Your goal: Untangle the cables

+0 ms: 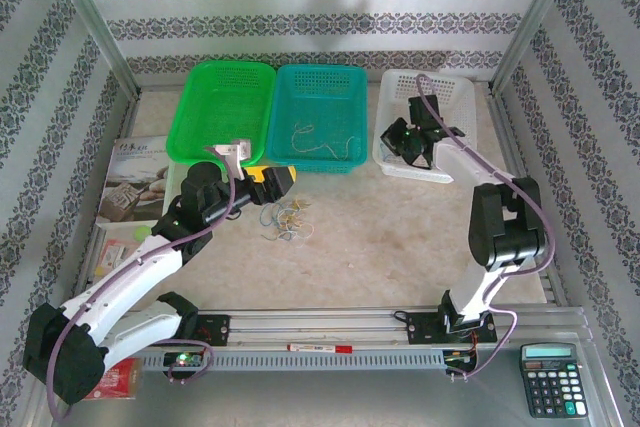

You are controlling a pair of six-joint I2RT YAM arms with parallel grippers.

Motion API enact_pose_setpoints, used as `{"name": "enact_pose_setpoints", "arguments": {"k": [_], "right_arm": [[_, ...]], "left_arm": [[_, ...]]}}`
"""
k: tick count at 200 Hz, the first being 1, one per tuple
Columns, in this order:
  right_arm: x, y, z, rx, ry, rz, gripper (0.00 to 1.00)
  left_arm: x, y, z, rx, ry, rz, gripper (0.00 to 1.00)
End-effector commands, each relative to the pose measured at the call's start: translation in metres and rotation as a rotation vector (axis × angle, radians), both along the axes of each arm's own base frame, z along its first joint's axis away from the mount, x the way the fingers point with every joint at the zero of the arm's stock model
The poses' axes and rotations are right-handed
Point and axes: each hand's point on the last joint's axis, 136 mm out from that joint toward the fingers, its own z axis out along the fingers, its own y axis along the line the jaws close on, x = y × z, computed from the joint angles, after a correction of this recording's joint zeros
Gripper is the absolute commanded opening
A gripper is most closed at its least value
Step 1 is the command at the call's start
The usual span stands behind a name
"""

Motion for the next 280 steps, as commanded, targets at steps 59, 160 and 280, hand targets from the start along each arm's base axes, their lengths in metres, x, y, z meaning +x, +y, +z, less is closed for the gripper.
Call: {"name": "enact_pose_setpoints", "arguments": {"k": [59,160,280], "right_arm": [[0.021,-0.075,0.062,-0.226,-0.161,-0.092,0.16],[-0.014,-0.030,0.123,-0.214,-0.410,0.100,0.63],[-0.180,0.187,0.032,-0.173,-0.368,0.772,0.62]], "left_arm": [[-0.007,-0.002,0.007,-0.012,-0.015,-0.011,1.00],[-0.013,0.012,-0.013,0.010,0.046,0.052,1.00],[-0.031,0.083,-0.107,0.037,0.349,0.434,1.00]]}}
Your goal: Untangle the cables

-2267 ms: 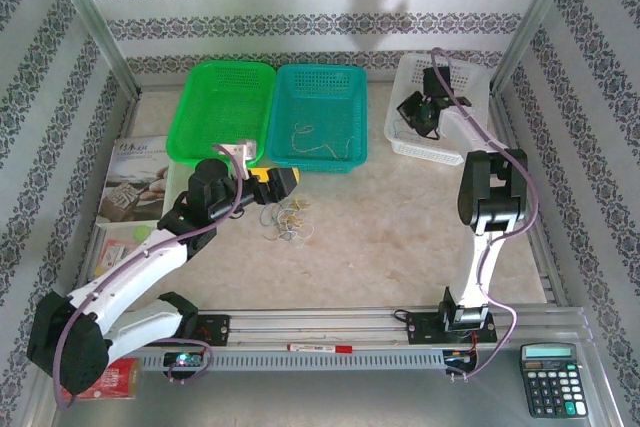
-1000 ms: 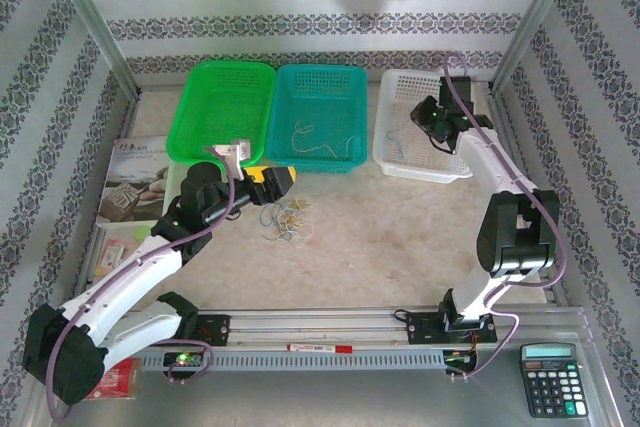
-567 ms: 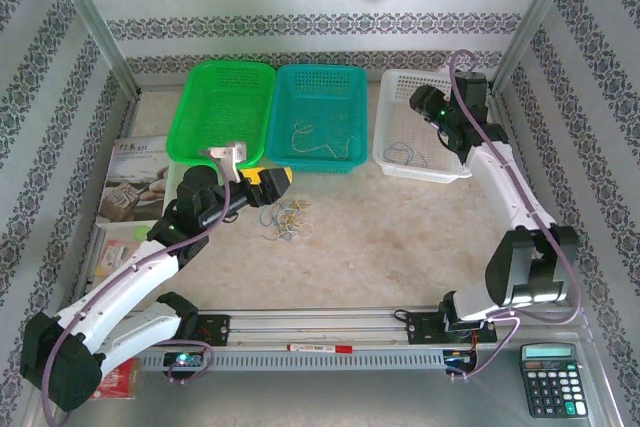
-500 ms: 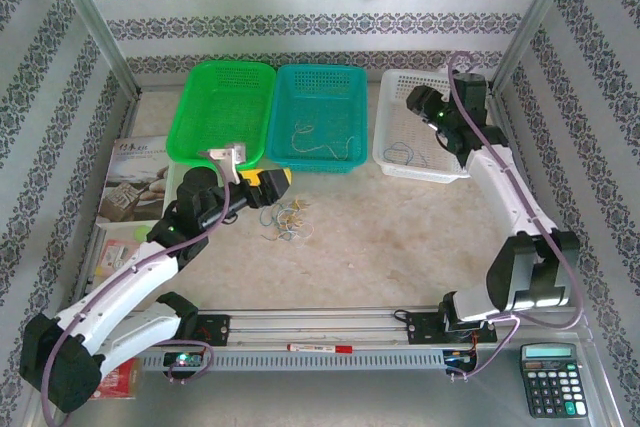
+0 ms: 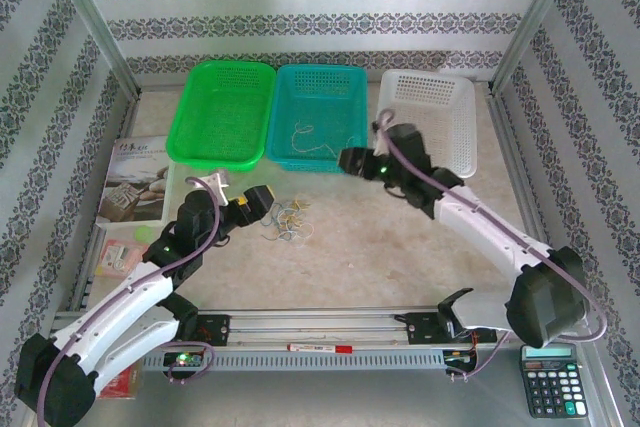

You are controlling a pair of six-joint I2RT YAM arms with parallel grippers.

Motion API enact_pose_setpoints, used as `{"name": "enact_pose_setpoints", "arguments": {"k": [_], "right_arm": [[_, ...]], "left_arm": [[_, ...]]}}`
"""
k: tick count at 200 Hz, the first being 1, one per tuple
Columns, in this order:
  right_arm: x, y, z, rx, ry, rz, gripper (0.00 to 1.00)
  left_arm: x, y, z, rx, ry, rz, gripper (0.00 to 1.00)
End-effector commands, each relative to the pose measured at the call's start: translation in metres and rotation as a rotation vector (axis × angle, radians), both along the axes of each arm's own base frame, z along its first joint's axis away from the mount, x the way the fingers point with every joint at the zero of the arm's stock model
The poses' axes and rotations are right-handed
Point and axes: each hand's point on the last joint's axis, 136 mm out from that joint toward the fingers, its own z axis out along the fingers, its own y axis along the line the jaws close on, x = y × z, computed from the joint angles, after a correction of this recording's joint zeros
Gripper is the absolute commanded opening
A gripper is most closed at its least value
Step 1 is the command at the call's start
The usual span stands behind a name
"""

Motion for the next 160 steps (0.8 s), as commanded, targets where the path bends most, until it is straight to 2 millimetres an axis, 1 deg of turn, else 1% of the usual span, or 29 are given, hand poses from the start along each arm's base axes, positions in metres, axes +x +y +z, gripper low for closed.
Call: {"name": "enact_pose_setpoints", "arguments": {"k": [1,10,25,41,60,83,107,133,146,160], "right_arm": [[-0.028,0.034,-0.015,-0.052,-0.030,0.110,0.62],[-0.042,0.049,-0.024,-0.076,-0.018,0.156,0.60],[-0.056,0.066,-0.038,-0.095,0.006,0.199,0.59],[-0.062,0.077,-0.048,-0.097,0.026,0.209,0.57],[-0.064,0.083,-0.056,-0.106,0.039,0.206,0.55],[-0.056,0.075,-0.063,-0.158,0.020,0.166,0.54],[-0.041,0.063,-0.070,-0.173,0.038,0.113,0.54],[-0.023,0.049,-0.068,-0.134,0.050,0.050,0.55],[-0.017,0.047,-0.068,-0.114,0.060,0.054,0.55],[-0.011,0.044,-0.072,-0.100,0.076,0.064,0.55]], "left_arm": [[-0.006,0.016,-0.016,-0.001,0.086,0.113,1.00],[-0.006,0.019,-0.018,-0.001,0.096,0.131,1.00],[-0.005,0.021,-0.020,-0.006,0.100,0.147,1.00],[-0.005,0.022,-0.021,-0.007,0.103,0.152,1.00],[-0.005,0.021,-0.022,-0.005,0.108,0.150,1.00],[-0.006,0.019,-0.021,-0.007,0.110,0.136,1.00],[-0.006,0.015,-0.018,0.004,0.101,0.103,1.00],[-0.005,0.009,-0.003,0.033,0.068,0.050,1.00],[-0.004,0.007,0.005,0.052,0.050,0.029,1.00],[-0.003,0.005,0.016,0.069,0.029,0.005,1.00]]}}
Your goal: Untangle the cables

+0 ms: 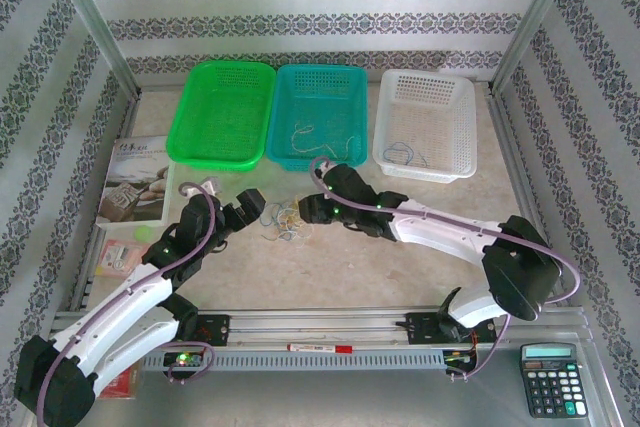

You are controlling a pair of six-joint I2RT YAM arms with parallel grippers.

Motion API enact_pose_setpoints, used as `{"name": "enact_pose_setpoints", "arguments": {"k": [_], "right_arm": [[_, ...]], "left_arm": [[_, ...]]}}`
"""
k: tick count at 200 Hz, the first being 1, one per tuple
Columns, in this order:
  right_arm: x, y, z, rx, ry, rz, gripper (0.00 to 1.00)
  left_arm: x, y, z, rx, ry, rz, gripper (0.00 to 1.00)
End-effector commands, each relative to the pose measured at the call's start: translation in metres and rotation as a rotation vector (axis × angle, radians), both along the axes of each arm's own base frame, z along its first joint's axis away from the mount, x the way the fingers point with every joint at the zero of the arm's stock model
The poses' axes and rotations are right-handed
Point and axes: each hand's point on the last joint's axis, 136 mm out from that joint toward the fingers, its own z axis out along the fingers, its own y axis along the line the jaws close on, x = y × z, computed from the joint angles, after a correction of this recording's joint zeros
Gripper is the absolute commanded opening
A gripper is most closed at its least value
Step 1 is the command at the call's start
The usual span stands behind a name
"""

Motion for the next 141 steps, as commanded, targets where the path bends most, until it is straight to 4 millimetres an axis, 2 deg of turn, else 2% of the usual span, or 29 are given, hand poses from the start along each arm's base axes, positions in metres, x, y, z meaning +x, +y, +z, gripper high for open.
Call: {"name": "enact_pose_setpoints", "arguments": {"k": [1,32,54,99,141], "right_arm": [[0.010,-0.002,-0.006,0.035,0.019,0.002,0.55],[0.015,-0.003,-0.018,0.061,0.044,0.058,0.55],[0.016,0.000,-0.028,0.046,0.051,0.093,0.54],[0.020,0.006,-0.047,0.016,0.060,0.133,0.53],[0.026,0.010,-0.061,-0.005,0.070,0.142,0.52]], "left_arm": [[-0.001,-0.009,0.025,0.048,-0.048,-0.079,1.00],[0.003,-0.017,0.054,0.076,-0.095,-0.145,1.00],[0.006,-0.023,0.065,0.087,-0.095,-0.177,1.00],[0.013,-0.036,0.063,0.046,-0.077,-0.208,1.00],[0.014,-0.039,0.060,0.023,-0.065,-0.204,1.00]]}}
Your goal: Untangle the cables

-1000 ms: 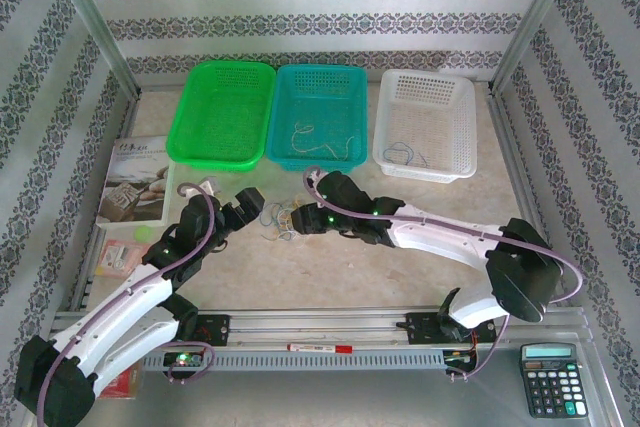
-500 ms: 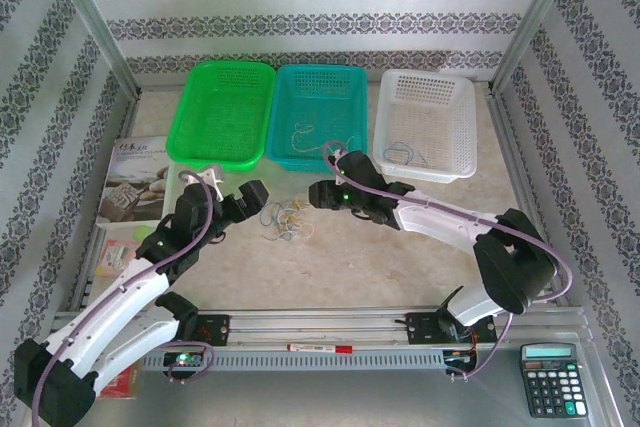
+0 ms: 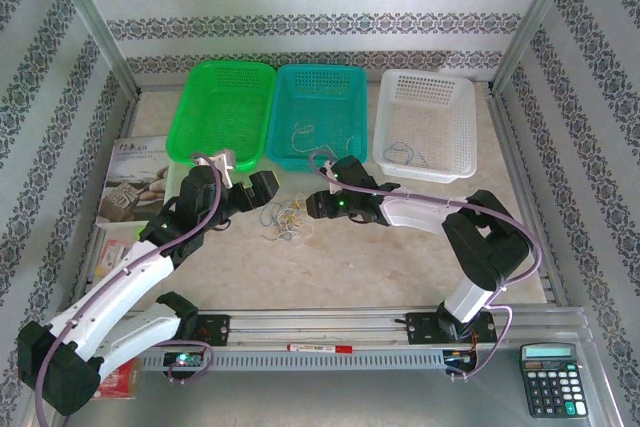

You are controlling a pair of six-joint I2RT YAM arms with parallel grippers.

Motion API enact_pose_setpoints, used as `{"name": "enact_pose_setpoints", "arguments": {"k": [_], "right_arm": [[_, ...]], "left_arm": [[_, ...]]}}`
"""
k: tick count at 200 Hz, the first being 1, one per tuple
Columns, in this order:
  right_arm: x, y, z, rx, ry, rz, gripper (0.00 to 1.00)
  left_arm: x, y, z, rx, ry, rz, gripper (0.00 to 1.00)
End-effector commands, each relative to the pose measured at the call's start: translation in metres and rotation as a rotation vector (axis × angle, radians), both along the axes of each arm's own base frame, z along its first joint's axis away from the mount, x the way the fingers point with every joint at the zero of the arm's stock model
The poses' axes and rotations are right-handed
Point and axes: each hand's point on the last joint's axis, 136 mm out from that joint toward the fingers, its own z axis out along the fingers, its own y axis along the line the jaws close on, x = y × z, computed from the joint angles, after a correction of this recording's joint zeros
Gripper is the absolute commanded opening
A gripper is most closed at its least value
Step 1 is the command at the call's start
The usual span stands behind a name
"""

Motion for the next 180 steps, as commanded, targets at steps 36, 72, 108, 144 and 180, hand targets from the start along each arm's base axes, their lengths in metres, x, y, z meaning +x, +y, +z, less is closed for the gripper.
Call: {"name": "enact_pose_setpoints", "arguments": {"k": [36,72,108,144,180], "right_arm": [[0.020,0.012,-0.004,0.011,-0.036,0.019,0.50],[0.032,0.014,-0.009,0.015,-0.030,0.004,0.49],[0.038,0.022,-0.014,0.033,-0.015,0.012,0.45],[0.037,0.026,-0.018,0.051,-0.003,0.025,0.34],[0.031,0.026,-0.012,0.068,-0.006,0.037,0.08]], "left_arm": [[-0.002,-0.006,0.000,-0.039,0.009,-0.015,1.00],[-0.001,-0.007,0.001,-0.050,0.011,-0.009,1.00],[0.001,-0.009,-0.001,-0.056,0.019,-0.011,1.00],[0.002,-0.010,-0.001,-0.060,0.022,-0.013,1.00],[0.002,-0.012,-0.001,-0.068,0.023,-0.016,1.00]]}}
